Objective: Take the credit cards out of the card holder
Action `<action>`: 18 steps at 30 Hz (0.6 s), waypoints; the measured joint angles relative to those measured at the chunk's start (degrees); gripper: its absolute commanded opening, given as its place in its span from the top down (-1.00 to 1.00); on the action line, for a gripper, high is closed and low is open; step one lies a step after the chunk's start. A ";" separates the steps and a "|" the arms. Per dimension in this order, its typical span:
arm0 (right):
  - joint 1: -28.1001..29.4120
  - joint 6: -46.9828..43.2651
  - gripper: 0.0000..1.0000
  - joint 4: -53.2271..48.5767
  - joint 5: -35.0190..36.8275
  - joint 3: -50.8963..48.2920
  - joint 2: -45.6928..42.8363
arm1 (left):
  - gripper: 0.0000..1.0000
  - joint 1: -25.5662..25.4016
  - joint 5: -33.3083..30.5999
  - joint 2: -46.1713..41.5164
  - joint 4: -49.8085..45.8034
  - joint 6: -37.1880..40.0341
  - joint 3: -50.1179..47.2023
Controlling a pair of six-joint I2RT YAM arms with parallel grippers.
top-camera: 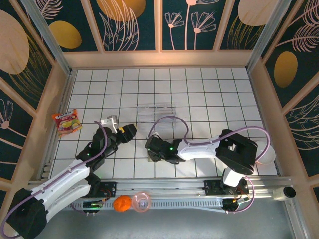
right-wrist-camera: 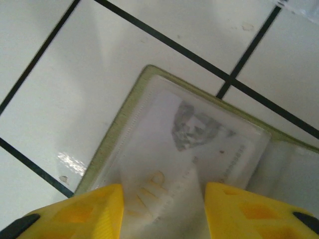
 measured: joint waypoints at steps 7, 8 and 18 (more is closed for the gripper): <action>0.48 1.22 0.80 -0.11 1.57 0.98 0.98 | 0.26 0.04 4.28 3.34 -0.59 0.42 0.00; 0.48 1.66 0.83 0.24 1.57 0.79 0.98 | 0.30 0.04 5.05 4.22 -0.61 0.63 0.00; -0.66 3.96 0.93 8.00 -0.28 -7.45 -6.21 | 0.75 -6.08 8.81 12.44 1.20 0.85 -0.15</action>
